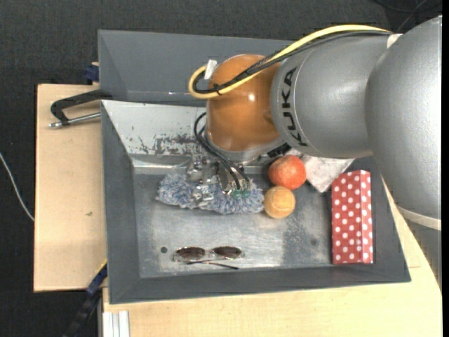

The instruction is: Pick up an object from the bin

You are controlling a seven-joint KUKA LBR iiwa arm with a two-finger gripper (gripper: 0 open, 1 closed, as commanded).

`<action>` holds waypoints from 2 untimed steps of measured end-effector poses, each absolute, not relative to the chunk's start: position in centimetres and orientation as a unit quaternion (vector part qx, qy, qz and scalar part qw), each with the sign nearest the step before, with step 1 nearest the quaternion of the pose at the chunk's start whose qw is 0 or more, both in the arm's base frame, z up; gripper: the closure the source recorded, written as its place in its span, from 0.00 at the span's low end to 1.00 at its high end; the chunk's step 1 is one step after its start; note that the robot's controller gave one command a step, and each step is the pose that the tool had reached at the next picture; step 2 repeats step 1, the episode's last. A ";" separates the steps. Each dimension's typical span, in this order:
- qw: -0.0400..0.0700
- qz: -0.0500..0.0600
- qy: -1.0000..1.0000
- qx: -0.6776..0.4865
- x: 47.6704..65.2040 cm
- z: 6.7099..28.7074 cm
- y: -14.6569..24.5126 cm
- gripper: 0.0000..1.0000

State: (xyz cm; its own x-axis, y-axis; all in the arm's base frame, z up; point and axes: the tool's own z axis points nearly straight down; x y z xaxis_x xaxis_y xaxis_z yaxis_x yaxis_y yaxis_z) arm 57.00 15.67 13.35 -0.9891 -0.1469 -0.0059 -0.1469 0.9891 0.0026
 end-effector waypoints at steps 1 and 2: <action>0.003 0.001 0.998 -0.067 56.3 24.3 17.2 1.00; 0.003 0.001 0.998 -0.067 56.3 24.3 17.2 1.00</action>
Offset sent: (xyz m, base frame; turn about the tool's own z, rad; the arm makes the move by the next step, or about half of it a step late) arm -0.0074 0.0154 0.1154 0.0173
